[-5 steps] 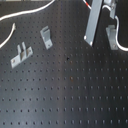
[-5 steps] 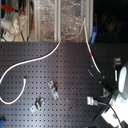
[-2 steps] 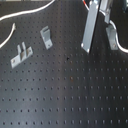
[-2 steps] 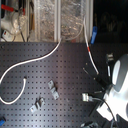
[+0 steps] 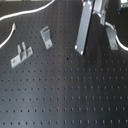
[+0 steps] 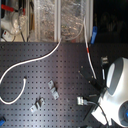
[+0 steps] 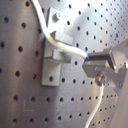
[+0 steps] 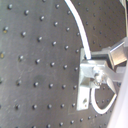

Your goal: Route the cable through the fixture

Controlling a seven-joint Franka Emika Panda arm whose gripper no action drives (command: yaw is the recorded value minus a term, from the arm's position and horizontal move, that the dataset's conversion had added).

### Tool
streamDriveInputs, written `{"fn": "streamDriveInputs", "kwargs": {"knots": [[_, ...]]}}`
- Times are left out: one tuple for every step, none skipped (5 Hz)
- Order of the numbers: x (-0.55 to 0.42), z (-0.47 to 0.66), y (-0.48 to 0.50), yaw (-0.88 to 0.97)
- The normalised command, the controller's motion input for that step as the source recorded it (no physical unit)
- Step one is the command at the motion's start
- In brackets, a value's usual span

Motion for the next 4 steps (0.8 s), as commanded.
{"fn": "streamDriveInputs", "kwargs": {"knots": [[-0.089,0.28,0.161,-0.04],[-0.097,0.39,0.096,-0.03],[-0.104,0.35,0.089,0.0],[-0.06,0.03,0.094,0.0]]}}
